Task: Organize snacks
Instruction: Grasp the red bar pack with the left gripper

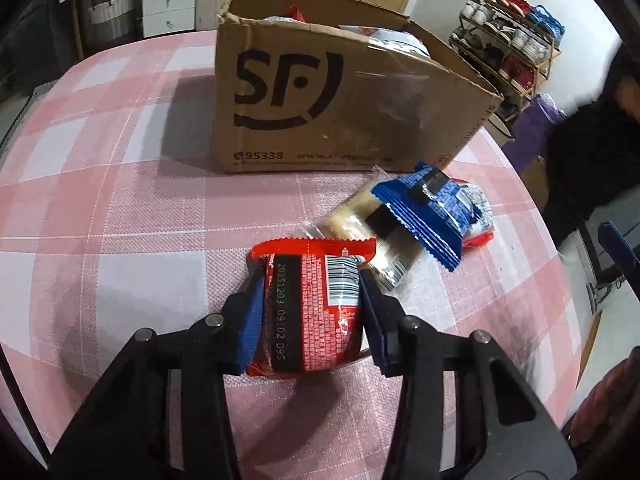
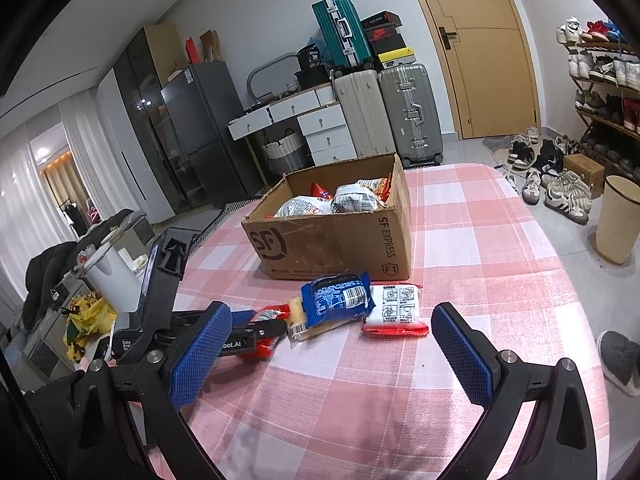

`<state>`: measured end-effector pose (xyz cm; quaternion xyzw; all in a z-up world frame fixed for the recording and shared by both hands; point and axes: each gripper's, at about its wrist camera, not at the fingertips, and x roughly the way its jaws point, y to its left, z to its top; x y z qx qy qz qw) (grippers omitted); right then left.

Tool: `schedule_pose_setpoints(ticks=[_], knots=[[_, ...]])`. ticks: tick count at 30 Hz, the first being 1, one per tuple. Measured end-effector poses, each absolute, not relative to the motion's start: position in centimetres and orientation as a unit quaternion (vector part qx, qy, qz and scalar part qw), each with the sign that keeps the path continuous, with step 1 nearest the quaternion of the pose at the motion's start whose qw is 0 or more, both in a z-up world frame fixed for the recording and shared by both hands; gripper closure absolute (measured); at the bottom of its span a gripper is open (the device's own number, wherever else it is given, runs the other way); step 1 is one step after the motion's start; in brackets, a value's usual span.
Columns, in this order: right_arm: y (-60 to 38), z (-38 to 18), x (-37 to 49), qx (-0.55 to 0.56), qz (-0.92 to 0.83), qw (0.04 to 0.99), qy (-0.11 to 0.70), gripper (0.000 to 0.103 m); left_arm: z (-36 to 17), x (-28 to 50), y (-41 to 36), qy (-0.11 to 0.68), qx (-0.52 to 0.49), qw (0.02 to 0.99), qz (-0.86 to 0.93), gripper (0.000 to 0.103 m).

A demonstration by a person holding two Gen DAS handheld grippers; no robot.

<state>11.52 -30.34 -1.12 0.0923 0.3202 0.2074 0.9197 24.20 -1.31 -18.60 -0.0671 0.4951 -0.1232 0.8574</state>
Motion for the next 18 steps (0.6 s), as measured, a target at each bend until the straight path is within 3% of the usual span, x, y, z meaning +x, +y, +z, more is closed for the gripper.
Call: schedule_pose_setpoints(ticks=[18], knots=[[-30.2,-1.9,11.9,0.089,0.203,0.916,0.334,0.001,-16.5,21.9,-1.0,0.476,-0.055,0.868,-0.131,0.062]])
